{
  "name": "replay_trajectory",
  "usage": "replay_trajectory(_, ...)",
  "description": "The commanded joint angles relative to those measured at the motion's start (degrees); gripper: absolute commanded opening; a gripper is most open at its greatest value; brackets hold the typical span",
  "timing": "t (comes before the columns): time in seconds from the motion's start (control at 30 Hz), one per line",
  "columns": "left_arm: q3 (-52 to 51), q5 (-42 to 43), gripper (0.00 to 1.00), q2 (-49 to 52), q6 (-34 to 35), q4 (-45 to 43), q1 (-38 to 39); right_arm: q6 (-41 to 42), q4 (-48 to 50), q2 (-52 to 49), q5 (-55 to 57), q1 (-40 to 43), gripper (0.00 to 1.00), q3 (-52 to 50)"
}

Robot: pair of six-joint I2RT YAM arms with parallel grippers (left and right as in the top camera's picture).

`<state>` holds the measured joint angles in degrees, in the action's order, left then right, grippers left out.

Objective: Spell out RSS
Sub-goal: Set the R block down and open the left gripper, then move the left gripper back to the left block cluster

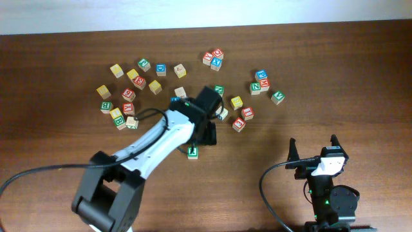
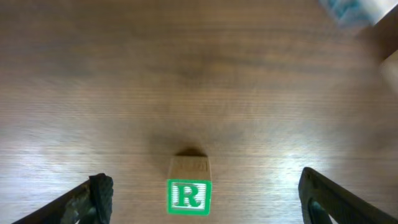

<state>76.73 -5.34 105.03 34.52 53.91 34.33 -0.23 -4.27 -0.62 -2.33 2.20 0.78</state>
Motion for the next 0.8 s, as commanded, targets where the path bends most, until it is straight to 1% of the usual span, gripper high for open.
replay_trajectory(0.0, 7.0, -0.1, 0.90, -4.6, -1.2, 4.1, -4.7, -0.2, -0.2, 0.4, 0.7, -0.3, 0.98, -0.5)
replay_trajectory(0.1, 10.3, -0.1, 1.00, -6.3, -1.2, 5.8, -9.8, -0.2, -0.2, 0.4, 0.7, -0.3, 0.98, -0.5)
replay_trajectory(0.33, 11.4, -0.1, 0.99, -6.4, -1.2, 5.5, -24.3, -0.2, -0.2, 0.4, 0.7, -0.3, 0.98, -0.5)
replay_trajectory(0.4, 11.4, -0.1, 0.99, -6.2, -1.1, 6.1, -27.4, -0.2, -0.2, 0.4, 0.7, -0.3, 0.98, -0.5)
replay_trajectory(0.5, 11.4, -0.1, 0.99, -6.2, -1.1, 6.2, -29.5, -0.2, -0.2, 0.4, 0.7, -0.3, 0.98, -0.5)
replay_trajectory(0.7, 11.4, 0.5, 0.99, -6.2, -1.2, 5.7, -29.4, -0.2, -0.2, 0.4, 0.7, -0.3, 0.98, -0.5)
replay_trajectory(0.73, 11.4, 2.1, 1.00, -6.2, -1.4, 5.0, -29.3, -0.2, -0.2, 0.4, 0.7, -0.3, 0.98, -0.5)
replay_trajectory(0.77, 11.4, 5.7, 0.98, -6.2, -3.0, 3.6, -29.3, -0.2, -0.2, 0.4, 0.7, -0.3, 0.98, -0.5)
